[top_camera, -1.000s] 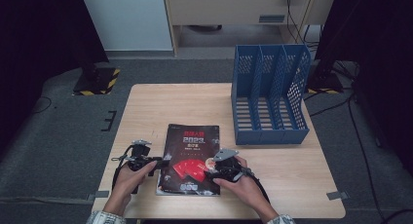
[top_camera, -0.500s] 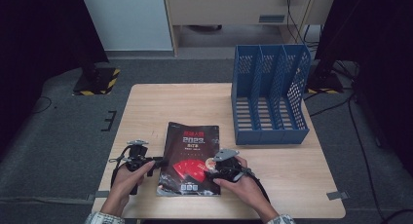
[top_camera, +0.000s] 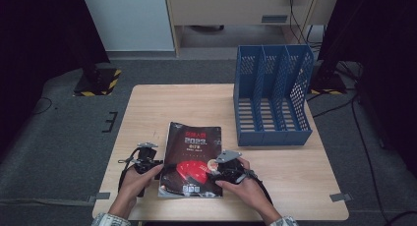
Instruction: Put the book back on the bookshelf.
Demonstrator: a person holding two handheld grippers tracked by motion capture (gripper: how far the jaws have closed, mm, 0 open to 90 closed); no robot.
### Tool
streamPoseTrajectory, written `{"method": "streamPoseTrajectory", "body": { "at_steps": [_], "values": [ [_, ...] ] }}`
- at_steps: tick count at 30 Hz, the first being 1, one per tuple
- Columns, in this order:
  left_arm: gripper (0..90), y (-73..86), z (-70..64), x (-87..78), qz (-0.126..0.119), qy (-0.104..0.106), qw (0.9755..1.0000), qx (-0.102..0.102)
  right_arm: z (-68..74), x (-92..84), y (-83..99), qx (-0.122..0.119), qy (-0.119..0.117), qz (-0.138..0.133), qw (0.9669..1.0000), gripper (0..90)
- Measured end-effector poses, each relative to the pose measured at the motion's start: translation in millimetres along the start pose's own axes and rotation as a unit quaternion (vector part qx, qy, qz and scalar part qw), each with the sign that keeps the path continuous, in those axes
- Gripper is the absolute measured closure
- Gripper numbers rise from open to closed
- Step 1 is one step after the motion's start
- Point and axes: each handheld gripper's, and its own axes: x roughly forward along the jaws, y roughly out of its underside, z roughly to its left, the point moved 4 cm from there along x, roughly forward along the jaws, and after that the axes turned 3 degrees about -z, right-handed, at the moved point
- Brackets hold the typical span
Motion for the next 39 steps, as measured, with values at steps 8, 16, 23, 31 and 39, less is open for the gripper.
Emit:
{"method": "streamPoseTrajectory", "body": {
  "at_steps": [8,16,23,31,39],
  "values": [
    [72.8,-0.7,-4.9,8.0,0.004,-0.013,0.9997,0.021,0.4,0.1,0.0,0.0,-0.001,0.0,1.0,23.5],
    [86.9,-1.5,-11.2,1.1,-0.011,-0.004,0.9995,0.031,-7.9,0.4,1.3,0.025,-0.004,0.007,0.9996,16.2],
    [88.8,-5.7,-19.6,-9.6,-0.035,0.008,0.9978,0.057,-13.9,-1.4,1.7,0.057,-0.03,-0.002,0.998,16.3],
    [89.0,-9.0,-24.1,-20.6,-0.057,0.054,0.9963,0.035,-18.9,-0.6,0.1,0.071,-0.037,-0.003,0.9968,16.6],
    [89.0,-16.0,-33.7,-35.3,-0.081,0.091,0.9921,0.032,-20.9,3.5,-8.5,0.073,-0.053,0.0,0.9959,15.1]
  ]
}}
